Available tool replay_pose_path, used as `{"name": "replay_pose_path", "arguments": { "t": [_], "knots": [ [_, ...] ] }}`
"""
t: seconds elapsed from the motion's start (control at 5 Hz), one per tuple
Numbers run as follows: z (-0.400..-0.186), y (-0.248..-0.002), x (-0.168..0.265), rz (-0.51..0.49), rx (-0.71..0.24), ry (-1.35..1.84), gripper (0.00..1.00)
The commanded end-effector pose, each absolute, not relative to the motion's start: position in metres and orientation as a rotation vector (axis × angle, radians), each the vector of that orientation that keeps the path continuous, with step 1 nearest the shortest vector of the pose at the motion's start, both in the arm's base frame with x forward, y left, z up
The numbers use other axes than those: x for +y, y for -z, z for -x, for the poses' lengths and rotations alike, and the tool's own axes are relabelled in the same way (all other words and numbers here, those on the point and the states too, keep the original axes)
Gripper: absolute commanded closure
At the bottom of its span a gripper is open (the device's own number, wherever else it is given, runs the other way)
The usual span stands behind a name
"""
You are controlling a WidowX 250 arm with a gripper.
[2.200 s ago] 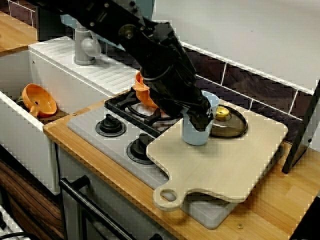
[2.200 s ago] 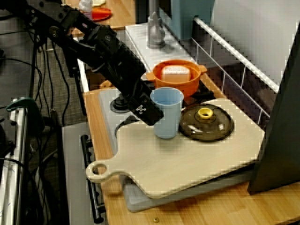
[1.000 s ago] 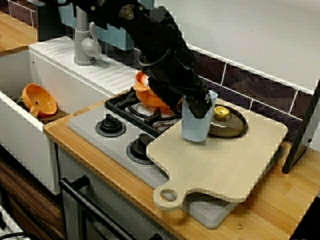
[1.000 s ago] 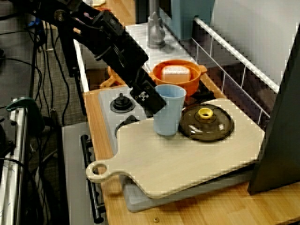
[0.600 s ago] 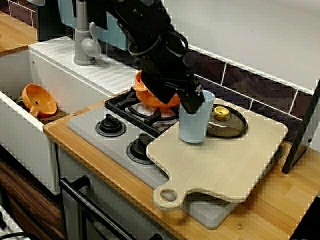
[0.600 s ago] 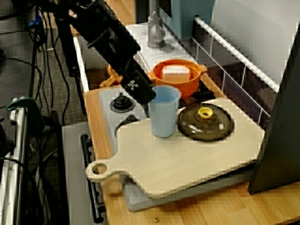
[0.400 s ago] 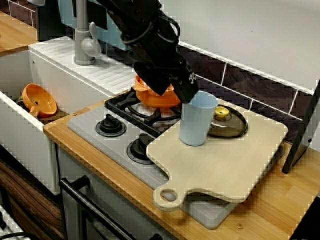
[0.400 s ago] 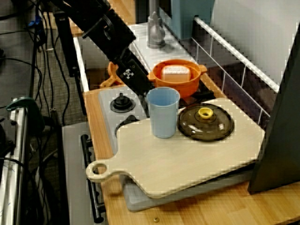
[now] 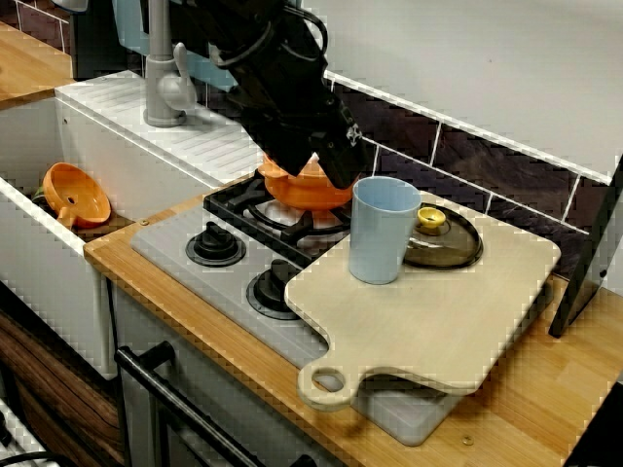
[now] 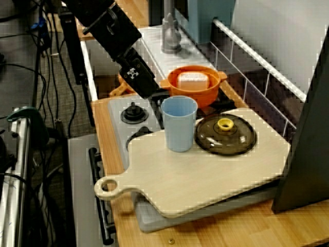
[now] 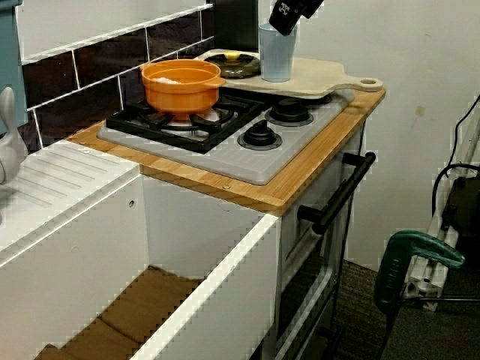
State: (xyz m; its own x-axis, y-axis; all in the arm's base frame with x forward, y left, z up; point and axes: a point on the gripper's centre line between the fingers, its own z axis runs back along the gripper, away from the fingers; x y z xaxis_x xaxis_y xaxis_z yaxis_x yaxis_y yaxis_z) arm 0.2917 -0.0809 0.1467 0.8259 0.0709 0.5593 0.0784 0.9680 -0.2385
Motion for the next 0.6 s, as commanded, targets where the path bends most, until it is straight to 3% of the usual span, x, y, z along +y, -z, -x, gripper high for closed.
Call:
{"name": "replay_pose_path", "arguments": {
  "t": [0.0, 0.4],
  "knots": [
    [-0.311, -0.164, -0.071, 0.253, -0.633, -0.007, 0.00],
    [-0.328, -0.165, -0.075, 0.229, -0.586, -0.005, 0.00]
  ]
}}
